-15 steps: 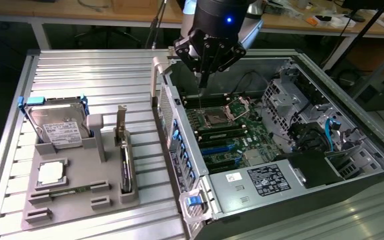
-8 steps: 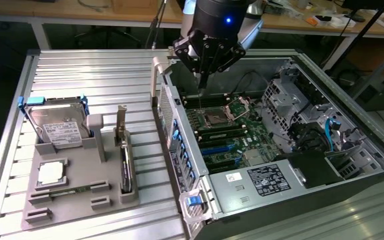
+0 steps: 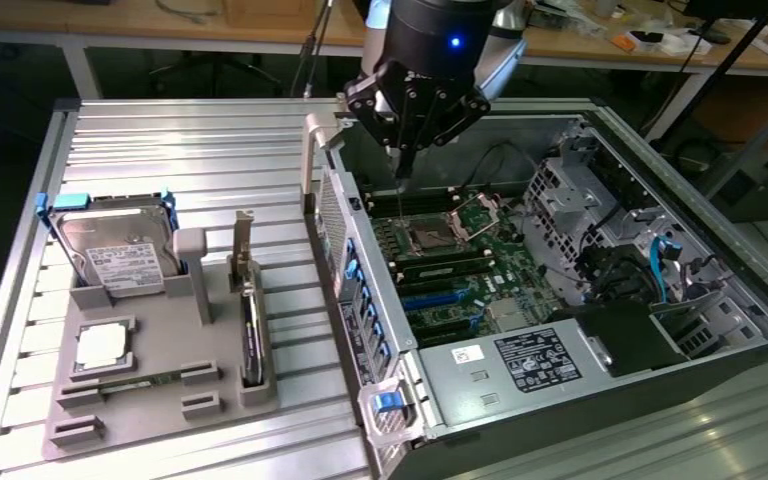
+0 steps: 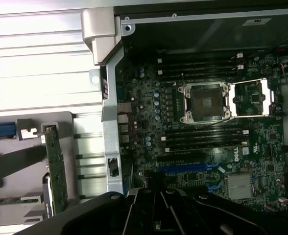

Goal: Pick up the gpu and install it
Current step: 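Reach for the gpu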

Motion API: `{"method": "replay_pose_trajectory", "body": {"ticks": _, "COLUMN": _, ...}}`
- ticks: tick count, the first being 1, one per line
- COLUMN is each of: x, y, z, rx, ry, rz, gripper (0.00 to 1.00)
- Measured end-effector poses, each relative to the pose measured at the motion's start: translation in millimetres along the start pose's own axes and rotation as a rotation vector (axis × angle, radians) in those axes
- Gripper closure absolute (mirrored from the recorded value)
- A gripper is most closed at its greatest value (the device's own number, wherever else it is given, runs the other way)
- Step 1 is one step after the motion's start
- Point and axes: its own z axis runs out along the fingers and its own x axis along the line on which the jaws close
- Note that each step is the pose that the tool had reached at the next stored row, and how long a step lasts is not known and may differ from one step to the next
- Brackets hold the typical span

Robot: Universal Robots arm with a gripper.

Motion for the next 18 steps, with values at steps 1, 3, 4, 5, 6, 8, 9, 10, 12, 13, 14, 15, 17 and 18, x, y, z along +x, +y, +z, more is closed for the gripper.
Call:
{"method": "replay_pose_trajectory", "body": {"ticks": 1, "x": 0.2, "y": -0.3, "z": 0.0, "rx": 0.0, "ry": 0.0, "rz": 0.0, "gripper": 0.89}}
{"method": "replay_pose_trajectory", "body": {"ticks": 3, "x": 0.6, "y": -1.1, "z": 0.0, "rx": 0.0, "ry": 0.0, "rz": 0.0, "gripper": 0.89}}
{"method": "replay_pose_trajectory", "body": {"ticks": 4, "x": 0.8, "y": -1.4, "z": -0.1, "rx": 0.0, "ry": 0.0, "rz": 0.0, "gripper": 0.89}}
{"method": "replay_pose_trajectory", "body": {"ticks": 5, "x": 1.0, "y": -1.7, "z": -0.1, "rx": 0.0, "ry": 0.0, "rz": 0.0, "gripper": 0.89}}
{"method": "replay_pose_trajectory", "body": {"ticks": 6, "x": 1.2, "y": -2.0, "z": -0.1, "rx": -0.0001, "ry": 0.0, "rz": 0.0, "gripper": 0.89}}
{"method": "replay_pose_trajectory", "body": {"ticks": 8, "x": 1.7, "y": -2.7, "z": -0.1, "rx": 0.0, "ry": 0.0, "rz": 0.0, "gripper": 0.89}}
{"method": "replay_pose_trajectory", "body": {"ticks": 9, "x": 2.0, "y": -3.1, "z": -0.2, "rx": 0.0, "ry": -0.0001, "rz": 0.0, "gripper": 0.89}}
{"method": "replay_pose_trajectory", "body": {"ticks": 10, "x": 2.4, "y": -3.7, "z": -0.2, "rx": -0.0001, "ry": -0.0001, "rz": 0.0, "gripper": 0.89}}
{"method": "replay_pose_trajectory", "body": {"ticks": 12, "x": 4.0, "y": -5.1, "z": -0.3, "rx": 0.0, "ry": 0.0, "rz": 0.0, "gripper": 0.89}}
{"method": "replay_pose_trajectory", "body": {"ticks": 13, "x": 4.5, "y": -5.6, "z": -0.3, "rx": 0.0, "ry": 0.0, "rz": 0.0, "gripper": 0.89}}
{"method": "replay_pose_trajectory", "body": {"ticks": 14, "x": 4.8, "y": -5.8, "z": -0.3, "rx": -0.0001, "ry": -0.0001, "rz": 0.0, "gripper": 0.89}}
{"method": "replay_pose_trajectory", "body": {"ticks": 15, "x": 5.0, "y": -6.1, "z": -0.3, "rx": -0.0002, "ry": -0.0001, "rz": 0.0, "gripper": 0.89}}
{"method": "replay_pose_trajectory", "body": {"ticks": 17, "x": 5.0, "y": -6.1, "z": -0.4, "rx": -0.0001, "ry": 0.0, "rz": 0.0, "gripper": 0.89}}
{"method": "replay_pose_trajectory", "body": {"ticks": 18, "x": 5.1, "y": -6.2, "z": -0.4, "rx": -0.0002, "ry": 0.0, "rz": 0.0, "gripper": 0.89}}
